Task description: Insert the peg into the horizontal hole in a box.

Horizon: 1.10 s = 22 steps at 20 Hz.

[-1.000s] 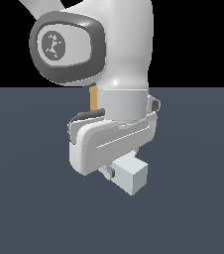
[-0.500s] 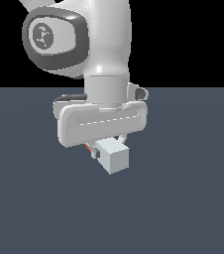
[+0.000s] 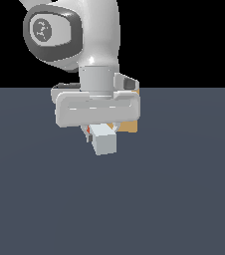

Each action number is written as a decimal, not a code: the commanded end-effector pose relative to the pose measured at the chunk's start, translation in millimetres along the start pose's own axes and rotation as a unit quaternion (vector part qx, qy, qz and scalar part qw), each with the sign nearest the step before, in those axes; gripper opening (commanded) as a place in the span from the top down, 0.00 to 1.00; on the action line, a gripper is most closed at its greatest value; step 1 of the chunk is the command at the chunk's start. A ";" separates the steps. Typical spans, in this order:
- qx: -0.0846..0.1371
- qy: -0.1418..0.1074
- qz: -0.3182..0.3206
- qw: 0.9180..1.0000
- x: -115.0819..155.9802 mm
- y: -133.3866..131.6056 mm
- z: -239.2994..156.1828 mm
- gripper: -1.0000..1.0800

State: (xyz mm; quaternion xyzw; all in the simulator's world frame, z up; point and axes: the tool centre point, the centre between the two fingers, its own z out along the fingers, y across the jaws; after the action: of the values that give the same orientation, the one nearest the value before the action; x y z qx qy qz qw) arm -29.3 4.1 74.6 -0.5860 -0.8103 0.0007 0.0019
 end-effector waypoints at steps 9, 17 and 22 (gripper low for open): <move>-0.002 0.000 0.105 0.994 43.3 6.6 -21.6 1.00; -0.002 -0.001 0.160 0.987 65.5 14.3 -32.1 1.00; -0.002 -0.001 0.179 0.984 72.6 17.8 -35.6 1.00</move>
State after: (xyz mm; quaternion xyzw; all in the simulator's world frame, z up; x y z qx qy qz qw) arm -36.6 76.5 107.3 -0.7173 -0.6968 0.0015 0.0013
